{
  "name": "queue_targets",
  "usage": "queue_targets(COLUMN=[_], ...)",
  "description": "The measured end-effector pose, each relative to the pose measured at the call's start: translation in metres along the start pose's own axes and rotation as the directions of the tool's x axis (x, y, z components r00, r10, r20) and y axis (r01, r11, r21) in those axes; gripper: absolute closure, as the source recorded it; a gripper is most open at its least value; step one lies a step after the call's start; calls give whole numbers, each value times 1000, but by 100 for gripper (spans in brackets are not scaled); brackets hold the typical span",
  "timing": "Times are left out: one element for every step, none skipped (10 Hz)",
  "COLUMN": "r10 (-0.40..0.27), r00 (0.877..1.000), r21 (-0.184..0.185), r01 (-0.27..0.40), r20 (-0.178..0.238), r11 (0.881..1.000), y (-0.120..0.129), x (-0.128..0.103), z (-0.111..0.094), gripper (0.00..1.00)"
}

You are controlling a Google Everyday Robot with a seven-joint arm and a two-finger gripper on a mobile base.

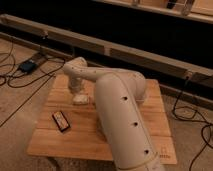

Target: Place the white sponge in the ceramic bowl

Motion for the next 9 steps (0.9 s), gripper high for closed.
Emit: queue_targets(r10=[0, 4, 5, 5, 2, -2, -6, -17, -28], r00=[1000, 1000, 1000, 1000, 999, 999, 999, 998, 997], r21=[-6, -4, -1, 5, 11, 12, 12, 8, 4], r01=[0, -4, -5, -5, -2, 3, 7, 18, 28], r20=[-7, -13, -20, -25, -33, -43, -50, -61, -71], r11=[1000, 1000, 1000, 1000, 1000, 1000, 1000, 1000, 1000], y=[-3, -9, -12, -18, -21, -22, -22, -18, -14], x=[3, 4, 6, 6, 6, 6, 5, 5, 4], z=[5, 7, 7, 7, 6, 7, 8, 11, 14], gripper=[20, 20, 20, 20, 20, 20, 20, 20, 20])
